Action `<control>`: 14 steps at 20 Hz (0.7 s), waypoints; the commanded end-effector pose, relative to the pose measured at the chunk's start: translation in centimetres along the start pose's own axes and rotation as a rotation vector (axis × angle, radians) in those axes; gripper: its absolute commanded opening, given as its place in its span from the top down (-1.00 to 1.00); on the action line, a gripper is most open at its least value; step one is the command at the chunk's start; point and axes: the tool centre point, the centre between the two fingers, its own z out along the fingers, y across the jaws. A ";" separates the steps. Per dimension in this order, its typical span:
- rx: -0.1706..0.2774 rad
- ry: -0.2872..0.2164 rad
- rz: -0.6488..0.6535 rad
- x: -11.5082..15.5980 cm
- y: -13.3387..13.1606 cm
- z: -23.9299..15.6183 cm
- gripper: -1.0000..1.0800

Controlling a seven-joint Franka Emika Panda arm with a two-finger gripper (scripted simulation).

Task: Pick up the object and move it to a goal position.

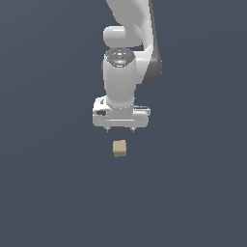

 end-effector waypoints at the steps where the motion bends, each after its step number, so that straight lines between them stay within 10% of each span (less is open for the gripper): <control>1: 0.000 0.000 0.000 0.0 0.0 0.0 -0.92; 14: 0.011 0.023 0.042 0.7 0.5 -0.8 -0.92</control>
